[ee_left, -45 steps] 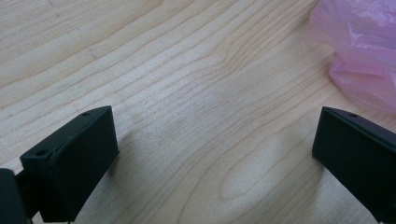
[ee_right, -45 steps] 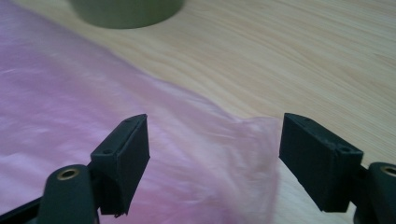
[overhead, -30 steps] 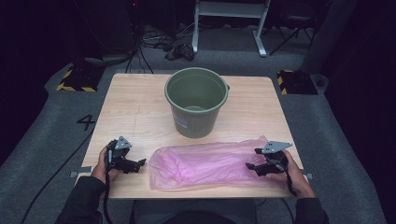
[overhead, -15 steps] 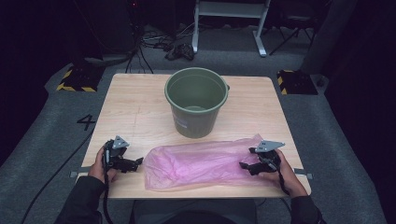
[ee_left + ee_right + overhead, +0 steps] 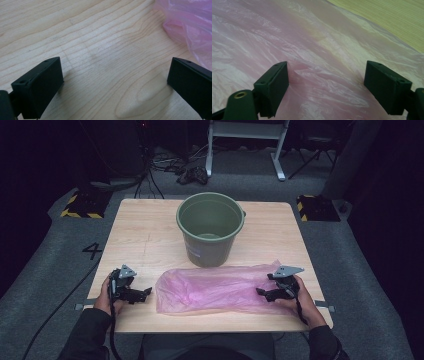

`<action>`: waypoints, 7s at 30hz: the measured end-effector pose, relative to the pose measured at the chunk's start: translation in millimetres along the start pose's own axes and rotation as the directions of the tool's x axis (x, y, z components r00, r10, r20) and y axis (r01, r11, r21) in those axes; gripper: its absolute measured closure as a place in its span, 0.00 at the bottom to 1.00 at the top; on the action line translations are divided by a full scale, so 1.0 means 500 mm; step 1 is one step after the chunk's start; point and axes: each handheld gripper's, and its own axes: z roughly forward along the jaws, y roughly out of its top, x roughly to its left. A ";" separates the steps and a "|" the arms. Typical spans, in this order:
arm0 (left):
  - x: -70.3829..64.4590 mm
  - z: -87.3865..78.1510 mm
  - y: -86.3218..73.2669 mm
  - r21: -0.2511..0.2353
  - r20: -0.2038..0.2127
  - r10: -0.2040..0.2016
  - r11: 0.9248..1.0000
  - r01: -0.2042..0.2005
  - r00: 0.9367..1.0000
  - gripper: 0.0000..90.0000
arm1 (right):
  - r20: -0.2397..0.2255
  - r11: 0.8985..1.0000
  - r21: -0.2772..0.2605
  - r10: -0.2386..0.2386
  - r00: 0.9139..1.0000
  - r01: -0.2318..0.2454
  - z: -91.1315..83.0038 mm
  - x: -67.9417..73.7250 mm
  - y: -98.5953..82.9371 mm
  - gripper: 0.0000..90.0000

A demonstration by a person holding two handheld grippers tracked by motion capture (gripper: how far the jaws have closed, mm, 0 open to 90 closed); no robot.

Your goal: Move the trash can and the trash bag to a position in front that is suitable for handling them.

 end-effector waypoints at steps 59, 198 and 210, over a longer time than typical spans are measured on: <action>-0.020 -0.074 0.014 -0.132 -0.013 0.025 0.991 -0.027 1.000 0.20 | 0.026 1.000 0.001 -0.014 1.000 0.014 -0.043 -0.062 -0.016 0.66; -0.049 -0.005 0.053 -0.095 0.085 0.103 0.991 -0.095 0.991 0.18 | -0.038 0.999 -0.021 0.047 0.998 -0.047 0.002 -0.036 0.003 0.25; -0.091 -0.012 0.003 0.004 0.118 0.124 0.992 -0.126 0.985 0.18 | -0.052 0.997 -0.080 0.004 0.999 -0.008 -0.024 -0.016 0.043 0.26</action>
